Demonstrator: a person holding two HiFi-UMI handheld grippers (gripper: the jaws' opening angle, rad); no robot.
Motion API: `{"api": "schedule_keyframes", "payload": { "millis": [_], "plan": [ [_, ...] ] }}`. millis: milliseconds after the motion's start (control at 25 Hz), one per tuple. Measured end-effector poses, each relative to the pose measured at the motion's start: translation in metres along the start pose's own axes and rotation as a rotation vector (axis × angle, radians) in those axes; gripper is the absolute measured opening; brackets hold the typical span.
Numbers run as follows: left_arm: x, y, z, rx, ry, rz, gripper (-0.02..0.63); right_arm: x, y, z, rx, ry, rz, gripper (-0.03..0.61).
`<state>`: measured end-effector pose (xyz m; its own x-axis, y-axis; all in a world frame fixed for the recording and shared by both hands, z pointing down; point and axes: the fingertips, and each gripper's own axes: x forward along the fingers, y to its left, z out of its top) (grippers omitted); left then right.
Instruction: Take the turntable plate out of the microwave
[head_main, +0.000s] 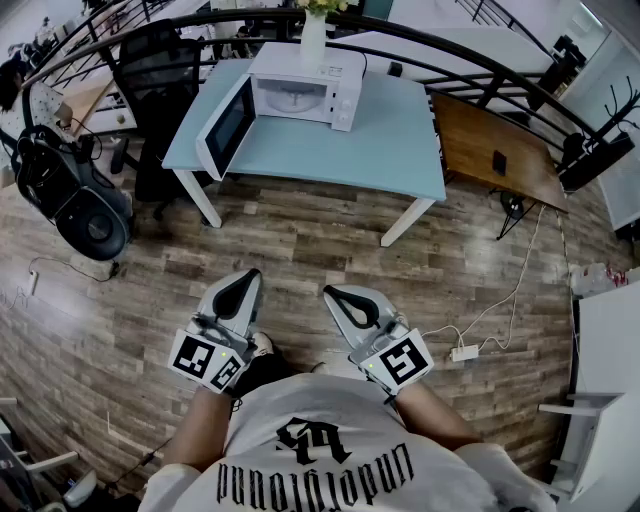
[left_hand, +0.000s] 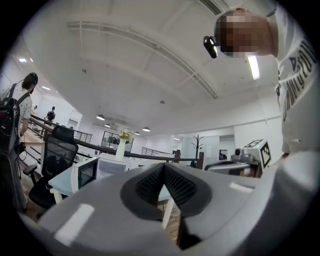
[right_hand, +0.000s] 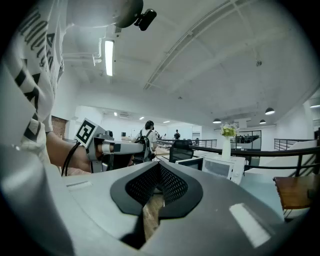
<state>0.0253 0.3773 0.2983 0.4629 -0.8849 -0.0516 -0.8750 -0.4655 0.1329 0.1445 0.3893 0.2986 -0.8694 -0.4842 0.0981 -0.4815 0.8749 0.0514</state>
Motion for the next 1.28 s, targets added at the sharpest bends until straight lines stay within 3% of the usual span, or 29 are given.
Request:
{"api": "schedule_keyframes", "payload": {
  "millis": [280,720,1000,1280],
  "plan": [
    [0.004,0.057,0.013,0.040,-0.004,-0.027,0.051,0.065,-0.002,0.012,-0.005,-0.007,-0.015,0.003],
    [0.010,0.146,0.038,0.057,0.013,-0.136,0.051,0.165,-0.014,0.041,0.004,-0.046,-0.107,0.003],
    [0.023,0.183,0.032,0.038,0.027,-0.130,0.049,0.188,-0.032,0.031,0.025,-0.022,-0.134,0.003],
    [0.065,0.200,0.024,0.030,0.049,-0.096,0.051,0.202,-0.080,0.019,0.076,-0.023,-0.122,0.003]
  ]
}}
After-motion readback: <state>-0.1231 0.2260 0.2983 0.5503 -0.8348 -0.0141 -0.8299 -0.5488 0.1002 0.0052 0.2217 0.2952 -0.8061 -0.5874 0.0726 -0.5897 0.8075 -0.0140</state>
